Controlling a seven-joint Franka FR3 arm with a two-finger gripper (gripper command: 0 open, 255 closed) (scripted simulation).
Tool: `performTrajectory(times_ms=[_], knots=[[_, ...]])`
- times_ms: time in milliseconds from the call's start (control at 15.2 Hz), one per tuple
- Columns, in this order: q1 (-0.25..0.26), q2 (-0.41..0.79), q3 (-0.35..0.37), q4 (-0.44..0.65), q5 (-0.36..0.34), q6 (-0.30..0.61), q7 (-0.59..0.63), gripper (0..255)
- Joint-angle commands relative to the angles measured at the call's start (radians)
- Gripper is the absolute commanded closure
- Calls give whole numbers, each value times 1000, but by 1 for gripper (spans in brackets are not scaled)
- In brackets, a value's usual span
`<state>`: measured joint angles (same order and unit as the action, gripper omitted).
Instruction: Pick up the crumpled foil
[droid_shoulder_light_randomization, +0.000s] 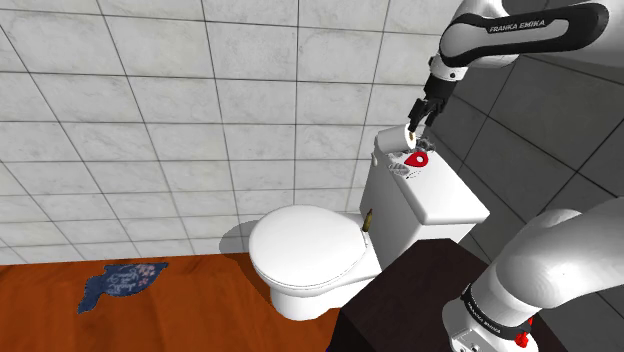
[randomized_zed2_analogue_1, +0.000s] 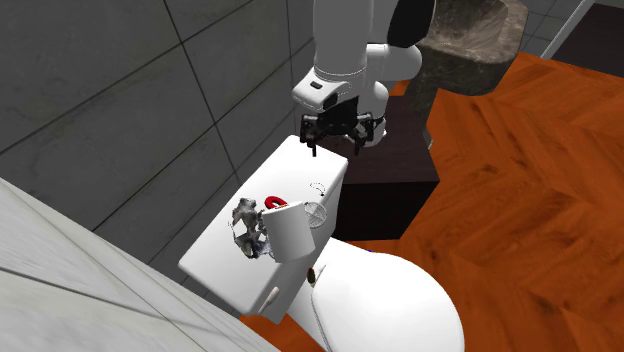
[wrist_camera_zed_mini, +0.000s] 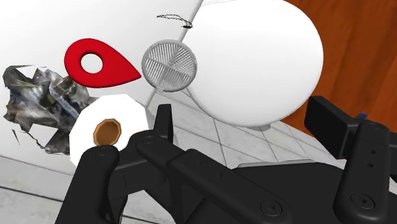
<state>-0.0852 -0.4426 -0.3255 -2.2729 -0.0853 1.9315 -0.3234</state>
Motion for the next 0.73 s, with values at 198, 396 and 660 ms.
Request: performTrajectory(times_ms=[198, 396, 660], knots=[[-14, 151, -92, 72, 18, 72, -108, 0], [-22, 248, -142, 128, 48, 105, -177, 0], [-41, 391, -200, 219, 114, 136, -277, 0]])
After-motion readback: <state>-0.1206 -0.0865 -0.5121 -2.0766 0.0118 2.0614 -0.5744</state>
